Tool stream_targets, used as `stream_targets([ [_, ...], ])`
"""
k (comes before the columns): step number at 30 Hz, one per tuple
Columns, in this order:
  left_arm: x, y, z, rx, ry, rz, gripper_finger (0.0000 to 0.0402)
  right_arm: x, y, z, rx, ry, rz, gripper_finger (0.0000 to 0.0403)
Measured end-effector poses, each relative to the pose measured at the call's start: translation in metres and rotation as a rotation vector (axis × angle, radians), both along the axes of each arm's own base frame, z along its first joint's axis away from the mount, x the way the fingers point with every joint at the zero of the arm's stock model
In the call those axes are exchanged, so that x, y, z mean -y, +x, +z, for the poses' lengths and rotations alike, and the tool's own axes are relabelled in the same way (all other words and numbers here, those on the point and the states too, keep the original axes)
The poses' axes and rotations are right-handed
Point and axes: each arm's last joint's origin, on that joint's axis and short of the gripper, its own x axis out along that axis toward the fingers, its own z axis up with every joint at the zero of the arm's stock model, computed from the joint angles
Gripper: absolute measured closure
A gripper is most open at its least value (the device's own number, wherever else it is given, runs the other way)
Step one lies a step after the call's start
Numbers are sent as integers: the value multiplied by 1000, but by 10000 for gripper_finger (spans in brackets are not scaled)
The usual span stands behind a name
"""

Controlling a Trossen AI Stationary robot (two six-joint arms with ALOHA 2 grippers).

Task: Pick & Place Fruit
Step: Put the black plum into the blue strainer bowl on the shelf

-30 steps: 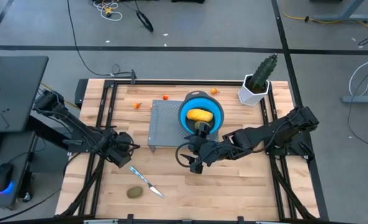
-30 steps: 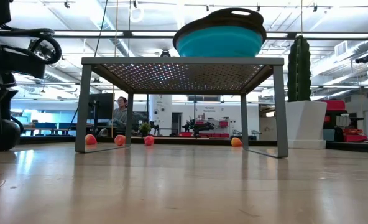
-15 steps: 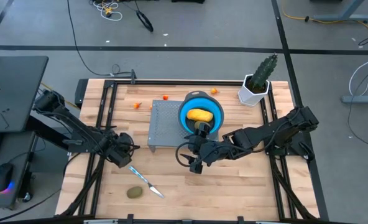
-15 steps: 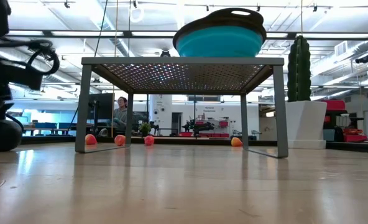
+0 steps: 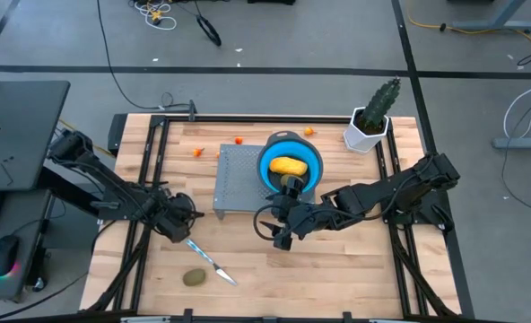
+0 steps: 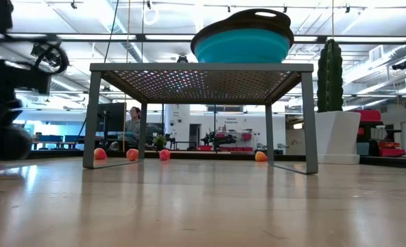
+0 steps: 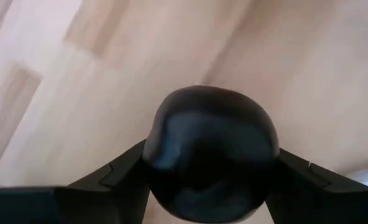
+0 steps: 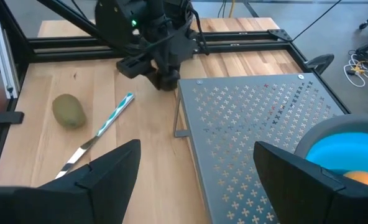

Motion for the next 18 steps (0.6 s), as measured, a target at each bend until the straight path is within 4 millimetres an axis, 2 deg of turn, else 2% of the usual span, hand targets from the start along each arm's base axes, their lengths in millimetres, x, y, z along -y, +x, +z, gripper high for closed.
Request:
stream_targets([
  [4,7,11,18,41,-10,-77,132,0,0,0,7,2,1,80],
  [9,16,23,47,93,-8,-169,144,-2,3,4,42,6,29,80],
  [13,23,24,68,109,17,-223,147,-5,5,6,63,41,100,80],
  [18,36,23,95,146,-27,-296,129,-8,7,10,90,39,177,80],
])
